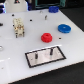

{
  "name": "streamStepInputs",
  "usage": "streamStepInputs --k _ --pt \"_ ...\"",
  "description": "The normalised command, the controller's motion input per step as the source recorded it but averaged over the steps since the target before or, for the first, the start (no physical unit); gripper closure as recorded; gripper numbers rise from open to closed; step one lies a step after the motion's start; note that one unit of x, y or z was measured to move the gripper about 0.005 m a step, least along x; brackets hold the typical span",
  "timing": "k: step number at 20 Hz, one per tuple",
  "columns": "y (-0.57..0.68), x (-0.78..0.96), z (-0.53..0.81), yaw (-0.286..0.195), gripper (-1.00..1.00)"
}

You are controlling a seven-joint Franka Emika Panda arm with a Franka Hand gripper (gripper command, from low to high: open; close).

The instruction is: Insert the blue gear onto the right peg, followed by the red gear

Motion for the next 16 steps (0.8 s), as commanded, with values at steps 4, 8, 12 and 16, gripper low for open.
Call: streamStepInputs --k 4,8,12,16 --pt "0.66 -0.48 0.00 0.000 -1.00" --pt "0.70 -0.49 0.00 0.000 -1.00" --pt "0.73 -0.43 -0.03 0.000 -1.00" --pt "0.71 -0.33 -0.15 0.000 -1.00"
